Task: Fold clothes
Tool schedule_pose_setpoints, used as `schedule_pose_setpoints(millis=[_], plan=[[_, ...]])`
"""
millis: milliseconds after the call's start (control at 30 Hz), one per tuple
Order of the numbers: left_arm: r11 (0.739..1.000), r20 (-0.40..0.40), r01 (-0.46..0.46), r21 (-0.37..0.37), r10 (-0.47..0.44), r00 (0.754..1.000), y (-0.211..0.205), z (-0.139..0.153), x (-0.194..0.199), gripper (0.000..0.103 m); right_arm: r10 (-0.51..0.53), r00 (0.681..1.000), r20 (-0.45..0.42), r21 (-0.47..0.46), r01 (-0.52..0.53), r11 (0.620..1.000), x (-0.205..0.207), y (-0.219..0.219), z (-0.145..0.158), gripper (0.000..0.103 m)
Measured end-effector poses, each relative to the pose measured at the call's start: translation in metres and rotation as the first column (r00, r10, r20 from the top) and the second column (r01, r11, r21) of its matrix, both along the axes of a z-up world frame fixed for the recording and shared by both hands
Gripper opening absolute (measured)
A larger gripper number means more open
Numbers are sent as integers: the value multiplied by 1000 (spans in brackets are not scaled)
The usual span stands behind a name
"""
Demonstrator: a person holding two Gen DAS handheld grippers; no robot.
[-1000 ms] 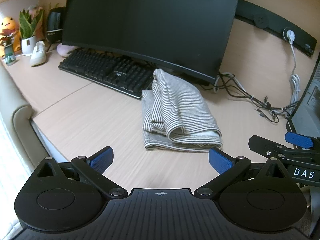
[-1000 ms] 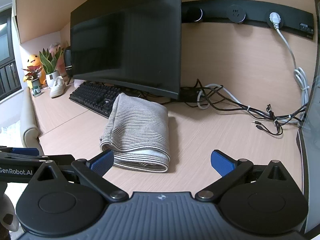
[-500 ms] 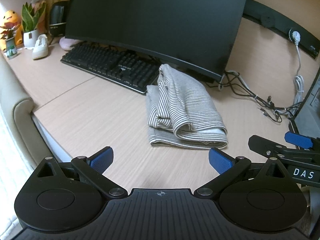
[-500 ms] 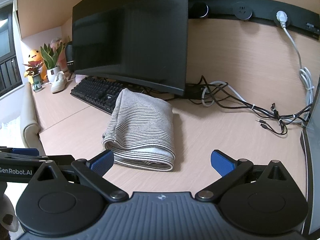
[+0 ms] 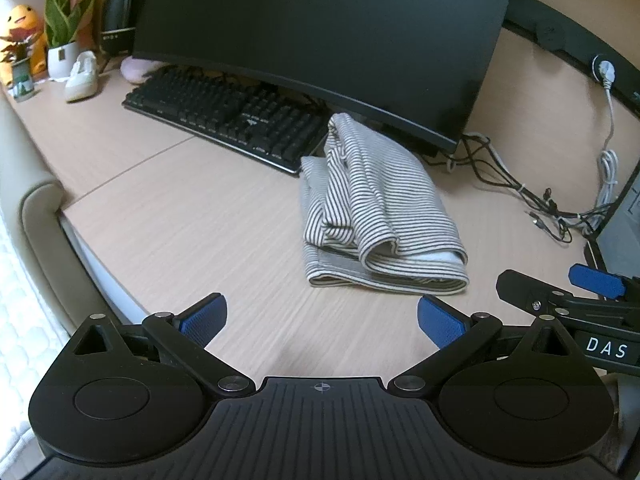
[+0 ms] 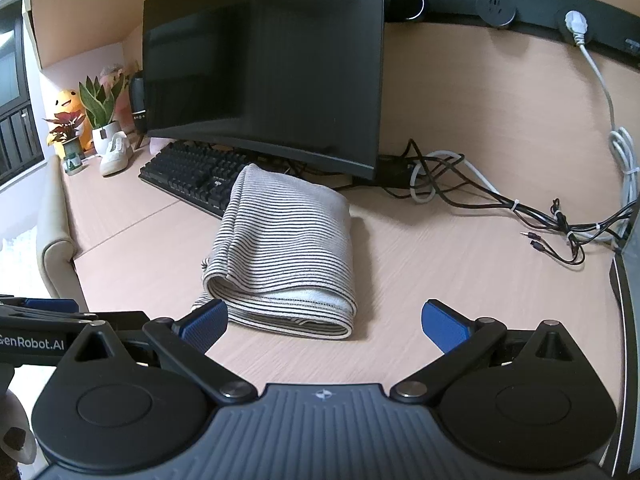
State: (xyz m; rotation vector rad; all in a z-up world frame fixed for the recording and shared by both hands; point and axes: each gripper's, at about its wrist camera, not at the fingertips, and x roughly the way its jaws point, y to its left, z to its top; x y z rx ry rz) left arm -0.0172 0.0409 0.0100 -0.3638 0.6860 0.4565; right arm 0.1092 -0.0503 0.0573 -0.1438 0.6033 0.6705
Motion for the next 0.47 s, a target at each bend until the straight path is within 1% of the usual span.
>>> schedule_pose_setpoints(millis=[267, 400, 467], plan=[[1000, -5, -1, 0, 1, 1000, 5, -5, 11, 103, -6, 1000, -18, -7, 6, 1000, 12, 6, -5, 103], [1000, -3, 8, 27, -7, 1000, 7, -7, 19, 103, -14, 999, -34, 0, 14, 1000, 18, 8, -9, 103], [1000, -10, 1, 25, -1, 1000, 12, -9, 24, 103, -21, 999, -40, 9, 22, 1000, 23, 9, -10, 103]])
